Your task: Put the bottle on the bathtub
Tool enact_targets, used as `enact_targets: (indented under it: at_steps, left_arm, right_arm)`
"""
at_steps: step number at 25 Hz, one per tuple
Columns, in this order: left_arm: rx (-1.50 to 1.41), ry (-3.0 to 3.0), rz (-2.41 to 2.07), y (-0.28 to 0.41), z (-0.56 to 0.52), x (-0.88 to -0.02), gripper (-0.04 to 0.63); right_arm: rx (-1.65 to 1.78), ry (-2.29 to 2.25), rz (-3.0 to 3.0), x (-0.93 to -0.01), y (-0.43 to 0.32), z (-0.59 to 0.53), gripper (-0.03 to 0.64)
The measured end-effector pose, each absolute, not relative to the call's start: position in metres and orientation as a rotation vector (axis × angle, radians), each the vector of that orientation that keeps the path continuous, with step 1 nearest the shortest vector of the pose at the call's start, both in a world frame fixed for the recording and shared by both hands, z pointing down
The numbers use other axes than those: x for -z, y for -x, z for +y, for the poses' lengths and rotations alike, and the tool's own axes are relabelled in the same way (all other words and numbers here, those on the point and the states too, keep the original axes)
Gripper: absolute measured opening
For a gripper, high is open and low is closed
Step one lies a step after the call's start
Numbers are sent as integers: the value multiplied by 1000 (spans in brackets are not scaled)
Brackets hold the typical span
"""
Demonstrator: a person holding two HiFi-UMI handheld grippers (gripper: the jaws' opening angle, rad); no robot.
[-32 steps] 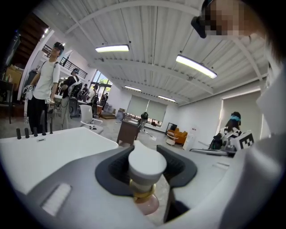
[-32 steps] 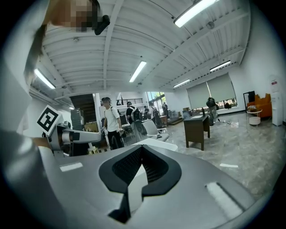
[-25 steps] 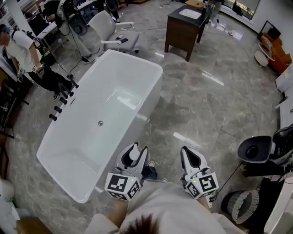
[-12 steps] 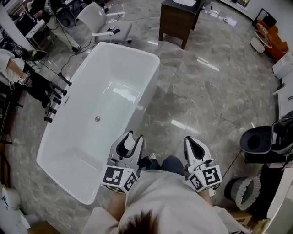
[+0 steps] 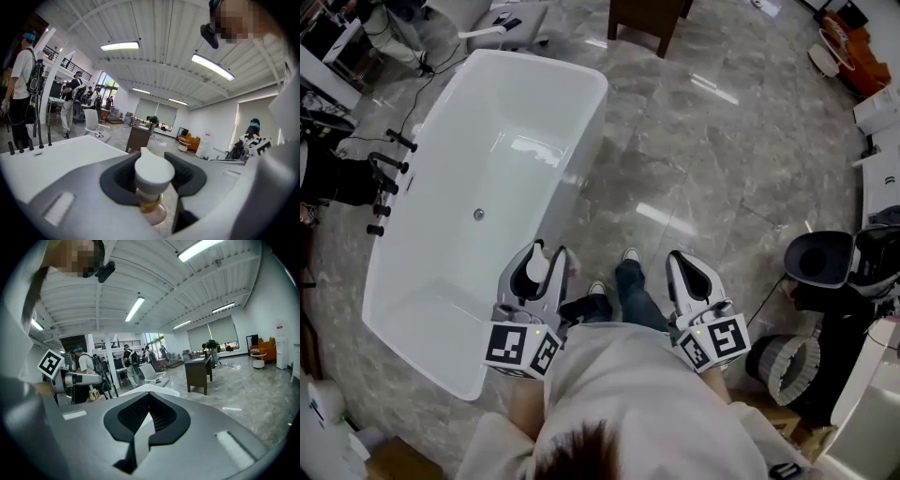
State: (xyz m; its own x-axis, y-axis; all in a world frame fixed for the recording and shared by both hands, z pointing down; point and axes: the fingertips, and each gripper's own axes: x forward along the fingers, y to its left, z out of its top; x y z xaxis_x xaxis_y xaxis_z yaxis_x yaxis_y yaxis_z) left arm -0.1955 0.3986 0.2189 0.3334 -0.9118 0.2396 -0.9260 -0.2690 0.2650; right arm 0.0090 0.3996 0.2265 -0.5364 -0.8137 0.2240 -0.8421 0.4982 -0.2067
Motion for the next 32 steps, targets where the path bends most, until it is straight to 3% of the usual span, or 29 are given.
enact_targets:
  at_steps: [32]
  left_arm:
    - [63,-2171,-1871,145,255,-184,199]
  right_arm:
    - [-419,-1318,-2667,-233,-108,247,-2]
